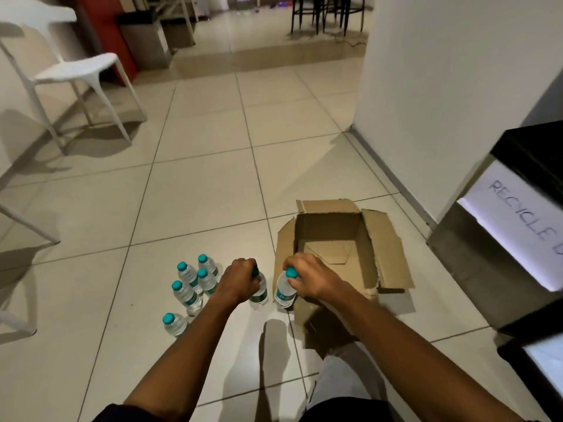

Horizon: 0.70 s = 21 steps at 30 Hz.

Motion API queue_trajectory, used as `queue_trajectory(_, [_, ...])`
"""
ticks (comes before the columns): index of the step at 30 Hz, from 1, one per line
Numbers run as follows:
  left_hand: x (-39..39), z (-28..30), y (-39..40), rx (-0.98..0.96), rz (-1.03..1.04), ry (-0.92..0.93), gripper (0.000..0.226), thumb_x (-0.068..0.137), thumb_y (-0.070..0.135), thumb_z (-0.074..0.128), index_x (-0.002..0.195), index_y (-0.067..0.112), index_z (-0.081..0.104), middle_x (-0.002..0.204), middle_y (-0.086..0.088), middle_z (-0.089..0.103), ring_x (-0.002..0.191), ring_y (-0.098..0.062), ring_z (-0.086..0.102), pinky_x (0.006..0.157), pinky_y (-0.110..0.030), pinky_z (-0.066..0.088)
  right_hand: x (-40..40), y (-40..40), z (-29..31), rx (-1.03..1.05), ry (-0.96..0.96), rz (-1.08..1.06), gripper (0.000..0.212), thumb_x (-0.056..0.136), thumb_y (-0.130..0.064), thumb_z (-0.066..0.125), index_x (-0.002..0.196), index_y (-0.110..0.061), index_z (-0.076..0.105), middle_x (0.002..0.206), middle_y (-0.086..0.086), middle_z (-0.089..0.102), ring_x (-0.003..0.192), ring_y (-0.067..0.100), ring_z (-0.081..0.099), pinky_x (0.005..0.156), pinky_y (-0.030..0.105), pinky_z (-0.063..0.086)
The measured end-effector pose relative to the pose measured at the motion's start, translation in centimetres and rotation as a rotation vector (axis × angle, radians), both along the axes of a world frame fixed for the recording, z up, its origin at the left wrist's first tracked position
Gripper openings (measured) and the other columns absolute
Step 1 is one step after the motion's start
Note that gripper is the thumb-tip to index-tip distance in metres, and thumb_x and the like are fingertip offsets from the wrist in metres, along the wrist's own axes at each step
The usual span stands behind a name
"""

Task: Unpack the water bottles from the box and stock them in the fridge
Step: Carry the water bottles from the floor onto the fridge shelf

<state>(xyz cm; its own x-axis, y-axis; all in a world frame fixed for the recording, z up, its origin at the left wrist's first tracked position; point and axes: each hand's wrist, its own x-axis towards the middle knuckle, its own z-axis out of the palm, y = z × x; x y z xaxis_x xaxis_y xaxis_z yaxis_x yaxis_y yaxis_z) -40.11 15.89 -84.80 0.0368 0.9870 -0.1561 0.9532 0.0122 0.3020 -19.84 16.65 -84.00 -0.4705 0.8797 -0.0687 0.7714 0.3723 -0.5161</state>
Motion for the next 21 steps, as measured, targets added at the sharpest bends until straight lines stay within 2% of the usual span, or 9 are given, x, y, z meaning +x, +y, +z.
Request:
queue_trajectory(4, [3.7,3.3,1.2,0.054,-0.097,-0.013,0.025,0.088,0.023,0.065,0.110,0.011,0.064,0.109,-0.011,0.065,0.094,-0.026,0.062,0.081,-0.036,0.056,4.9,-0.3,3.7,0.096,-0.027,-0.051,0.037,0.089,-0.025,0.066,0.124,-0.020,0.054,0.123,0.003,0.054,0.107,0.017,0.051,0.090,0.032,0.051])
queue_trajectory(7, [7.2,5.9,1.9,0.106,-0.208,-0.029,0.025,0.087,0.025,0.068,0.107,0.011,0.065,0.107,-0.010,0.066,0.092,-0.024,0.062,0.074,-0.030,0.052,8.7,-0.9,6.2,0.153,-0.076,-0.115,0.038,0.086,-0.025,0.070,0.122,-0.017,0.057,0.119,0.005,0.058,0.103,0.018,0.054,0.088,0.036,0.053])
queue_trajectory(12, [14.1,9.8,2.8,0.138,-0.424,-0.053,0.020,0.086,0.023,0.069,0.101,0.011,0.065,0.103,-0.010,0.067,0.082,-0.018,0.056,0.068,-0.025,0.046,15.8,-3.1,9.4,0.195,-0.106,-0.237,0.040,0.083,-0.024,0.074,0.119,-0.015,0.060,0.117,0.005,0.059,0.100,0.018,0.056,0.087,0.035,0.054])
queue_trajectory(16, [20.4,12.2,2.5,0.150,-0.633,-0.107,0.021,0.086,0.021,0.070,0.105,0.013,0.065,0.106,-0.006,0.065,0.087,-0.014,0.055,0.071,-0.018,0.044,21.7,-5.9,11.9,0.222,-0.153,-0.335,0.037,0.080,-0.025,0.075,0.114,-0.015,0.062,0.110,0.005,0.060,0.093,0.019,0.057,0.083,0.035,0.055])
queue_trajectory(19, [25.1,13.9,1.9,0.143,-0.784,-0.122,0.027,0.087,0.020,0.069,0.112,0.012,0.064,0.110,-0.006,0.065,0.093,-0.015,0.058,0.080,-0.024,0.049,25.7,-8.3,13.5,0.266,-0.214,-0.404,0.034,0.079,-0.027,0.076,0.109,-0.015,0.063,0.103,0.002,0.061,0.088,0.016,0.054,0.077,0.030,0.052])
queue_trajectory(21, [28.2,15.1,1.4,0.163,-0.904,-0.107,0.026,0.088,0.018,0.067,0.113,0.011,0.064,0.110,-0.008,0.066,0.090,-0.014,0.056,0.081,-0.026,0.048,28.2,-10.2,14.6,0.280,-0.240,-0.464,0.029,0.078,-0.027,0.076,0.102,-0.019,0.061,0.097,0.000,0.058,0.087,0.016,0.053,0.071,0.027,0.048])
